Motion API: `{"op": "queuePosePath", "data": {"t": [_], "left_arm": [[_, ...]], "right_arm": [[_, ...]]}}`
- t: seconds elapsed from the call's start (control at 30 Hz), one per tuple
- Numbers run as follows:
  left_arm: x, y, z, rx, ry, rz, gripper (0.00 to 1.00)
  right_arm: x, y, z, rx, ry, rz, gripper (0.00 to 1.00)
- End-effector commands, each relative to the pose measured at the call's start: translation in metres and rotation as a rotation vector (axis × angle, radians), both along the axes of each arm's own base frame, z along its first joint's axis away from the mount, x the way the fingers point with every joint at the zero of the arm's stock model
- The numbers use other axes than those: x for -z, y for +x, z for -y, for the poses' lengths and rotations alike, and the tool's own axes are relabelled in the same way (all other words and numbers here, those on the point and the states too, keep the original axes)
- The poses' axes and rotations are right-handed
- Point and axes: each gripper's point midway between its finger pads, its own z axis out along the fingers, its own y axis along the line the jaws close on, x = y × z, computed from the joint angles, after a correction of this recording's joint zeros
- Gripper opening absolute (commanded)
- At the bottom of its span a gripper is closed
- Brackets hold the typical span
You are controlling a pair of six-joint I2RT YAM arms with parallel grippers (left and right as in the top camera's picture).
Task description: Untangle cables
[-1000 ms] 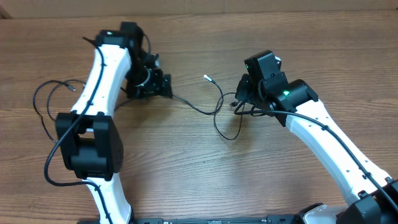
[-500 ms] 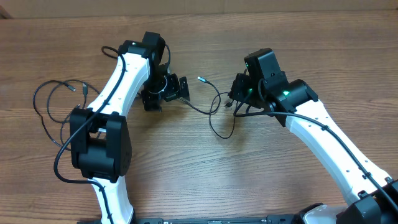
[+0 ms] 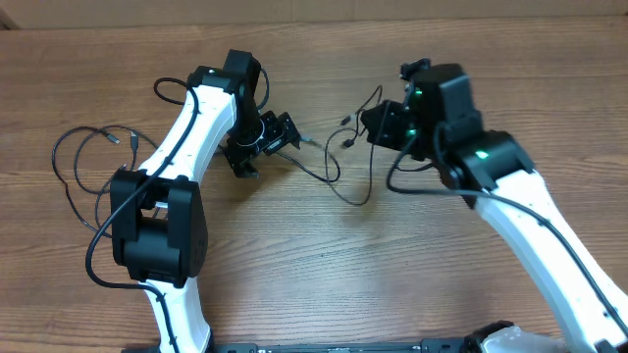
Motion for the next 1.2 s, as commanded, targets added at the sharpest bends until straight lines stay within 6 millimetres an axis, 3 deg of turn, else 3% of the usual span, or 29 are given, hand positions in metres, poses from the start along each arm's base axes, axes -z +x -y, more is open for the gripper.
{"op": "queuePosePath", "data": {"t": [0.0,0.27,0.43,0.7,0.97,1.17], "left_arm": [[-0.012,0.0,0.005,-0.014,-0.025,0.025,0.99],[-0.014,0.002,0.008,-0.013,-0.046,0.032,1.0],[-0.014,0.0,0.009,-0.014,-0.054,0.02,0.99],[-0.013,-0.022,0.007,-0.021,-0.043,-0.077,0.98],[-0.005,-0.013,-0.009,-0.077,0.07,-0.048,1.0],[0.008,-0.016,-0.004,-0.06,0.087,-0.076,1.0]], "right_arm": [[-0.064,-0.013,0.002,-0.037,0.079,0.145,0.04],[-0.099,-0.032,0.009,-0.037,0.112,0.235,0.04],[-0.096,-0.035,0.011,-0.037,0.106,0.218,0.04],[-0.097,-0.033,0.013,-0.028,0.106,0.222,0.04],[-0.097,-0.033,0.014,-0.026,0.106,0.222,0.04],[-0.097,-0.033,0.014,-0.027,0.107,0.222,0.04]]}}
